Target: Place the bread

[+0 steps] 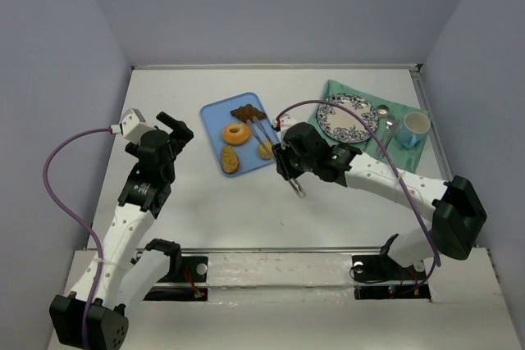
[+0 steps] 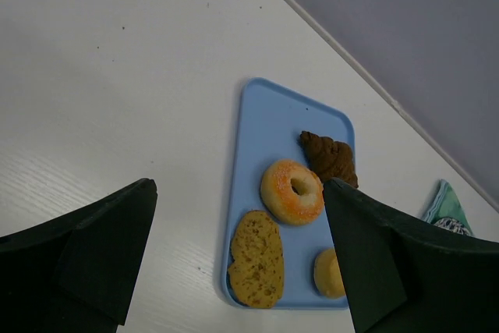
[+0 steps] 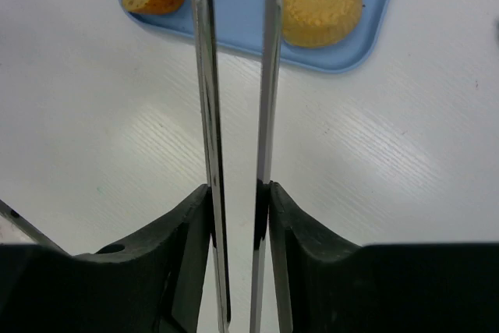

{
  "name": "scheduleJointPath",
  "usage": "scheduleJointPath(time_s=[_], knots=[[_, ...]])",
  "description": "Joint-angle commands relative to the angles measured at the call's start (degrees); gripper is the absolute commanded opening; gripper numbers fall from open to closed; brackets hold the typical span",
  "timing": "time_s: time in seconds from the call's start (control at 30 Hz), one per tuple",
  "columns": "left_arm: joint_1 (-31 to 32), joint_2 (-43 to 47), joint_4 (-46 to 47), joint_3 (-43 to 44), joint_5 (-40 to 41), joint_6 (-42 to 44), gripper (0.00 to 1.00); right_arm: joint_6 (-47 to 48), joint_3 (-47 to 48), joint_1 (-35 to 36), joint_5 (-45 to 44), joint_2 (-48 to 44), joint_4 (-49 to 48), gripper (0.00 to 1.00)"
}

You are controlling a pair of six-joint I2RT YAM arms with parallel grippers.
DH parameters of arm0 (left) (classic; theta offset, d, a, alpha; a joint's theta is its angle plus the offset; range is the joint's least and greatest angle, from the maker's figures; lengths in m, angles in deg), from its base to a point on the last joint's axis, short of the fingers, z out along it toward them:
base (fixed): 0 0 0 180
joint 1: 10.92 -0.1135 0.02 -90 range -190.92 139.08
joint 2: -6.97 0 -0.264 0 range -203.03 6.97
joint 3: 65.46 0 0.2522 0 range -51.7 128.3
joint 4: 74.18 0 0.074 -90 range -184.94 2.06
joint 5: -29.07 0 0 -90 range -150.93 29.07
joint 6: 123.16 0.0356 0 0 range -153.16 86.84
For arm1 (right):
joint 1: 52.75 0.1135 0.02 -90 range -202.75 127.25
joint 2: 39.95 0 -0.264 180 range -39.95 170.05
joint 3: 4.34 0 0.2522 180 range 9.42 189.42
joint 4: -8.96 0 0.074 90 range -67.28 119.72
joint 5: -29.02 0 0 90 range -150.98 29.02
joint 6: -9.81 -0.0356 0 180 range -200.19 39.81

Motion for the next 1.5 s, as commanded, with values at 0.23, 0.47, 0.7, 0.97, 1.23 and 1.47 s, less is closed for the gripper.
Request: scheduleJointPath(time_s=[0.23,0.47,0.7,0.97,1.23,1.47], knots=[[-0.4,2.52,0.2,0.4,1.62,-0.64,0.99,2.12,7.32,-2.74,2.13,1.96,3.53,0.55],[-0.4,2.08,0.46,0.49,1.97,-0.55,0.99,0.98,7.94,-3.26,-2.17,2.4,3.89,0.6],[-0.31,1.9,0.55,0.22,2.41,-0.55,0.99,0.89,8.2,-3.79,-3.41,4.42,5.29,0.63],[-0.4,1.81,0.73,0.13,2.67,-0.64,0.99,0.98,9.96,-4.32,-2.09,9.52,6.35,0.63],[-0.31,1.81,0.82,-0.04,3.02,-0.72,0.99,-1.83,10.67,-4.32,-6.91,7.51,6.53,0.3],[-0.31,1.2,0.82,0.13,3.2,-0.81,0.99,-6.3,8.3,-6.24,-15.88,-0.31,4.59,0.28]])
